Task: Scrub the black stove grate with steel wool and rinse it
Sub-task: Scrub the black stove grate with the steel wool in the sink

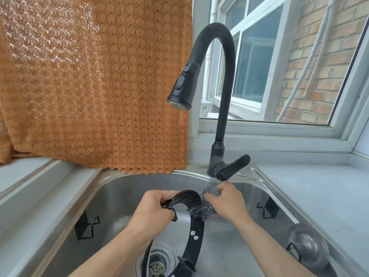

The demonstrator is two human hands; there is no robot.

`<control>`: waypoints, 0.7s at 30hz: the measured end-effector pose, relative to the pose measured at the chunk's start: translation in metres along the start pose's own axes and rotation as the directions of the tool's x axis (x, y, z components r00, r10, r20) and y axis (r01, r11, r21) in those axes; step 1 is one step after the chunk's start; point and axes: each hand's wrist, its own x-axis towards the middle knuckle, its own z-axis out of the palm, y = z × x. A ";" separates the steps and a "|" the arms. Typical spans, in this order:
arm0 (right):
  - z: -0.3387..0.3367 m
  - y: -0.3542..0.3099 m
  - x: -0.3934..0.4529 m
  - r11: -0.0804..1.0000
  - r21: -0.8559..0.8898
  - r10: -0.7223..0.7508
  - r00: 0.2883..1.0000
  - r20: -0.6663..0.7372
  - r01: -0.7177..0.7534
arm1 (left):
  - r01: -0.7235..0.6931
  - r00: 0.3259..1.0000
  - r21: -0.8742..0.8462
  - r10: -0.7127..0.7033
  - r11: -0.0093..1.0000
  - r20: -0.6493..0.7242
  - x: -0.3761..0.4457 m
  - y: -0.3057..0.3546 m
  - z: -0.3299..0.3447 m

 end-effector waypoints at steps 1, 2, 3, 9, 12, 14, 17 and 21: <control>0.002 0.001 0.001 0.998 0.054 0.017 0.999 0.028 -0.019 | -0.003 1.000 -0.002 0.004 1.000 0.012 0.001 -0.001 0.000; 0.004 0.000 0.002 0.995 0.092 0.035 0.998 0.058 -0.040 | -0.004 1.000 -0.008 0.004 1.000 0.025 0.001 -0.002 0.000; 0.007 0.000 0.001 0.990 0.131 0.047 0.996 0.078 -0.057 | -0.003 0.999 -0.012 0.004 1.000 0.035 0.001 -0.002 0.000; 0.009 -0.017 -0.012 0.931 0.357 -0.094 0.995 0.039 0.074 | -0.011 0.998 -0.024 0.013 1.000 0.056 0.000 0.001 0.000; 0.007 -0.032 -0.033 0.930 0.204 -0.299 0.952 -0.056 0.304 | -0.004 0.999 -0.052 0.006 0.999 0.047 0.002 0.000 -0.002; 0.006 -0.043 -0.047 0.878 0.217 -0.420 0.904 -0.077 0.426 | 0.017 0.999 -0.088 -0.015 0.996 0.031 0.003 -0.002 -0.004; 0.005 -0.051 -0.061 0.796 0.236 -0.562 0.825 -0.058 0.558 | 0.058 0.998 -0.133 -0.057 0.989 0.014 0.007 -0.008 -0.009; -0.001 -0.053 -0.068 0.760 0.267 -0.624 0.780 0.045 0.592 | 0.097 0.995 -0.190 -0.094 0.977 0.029 0.009 -0.009 -0.014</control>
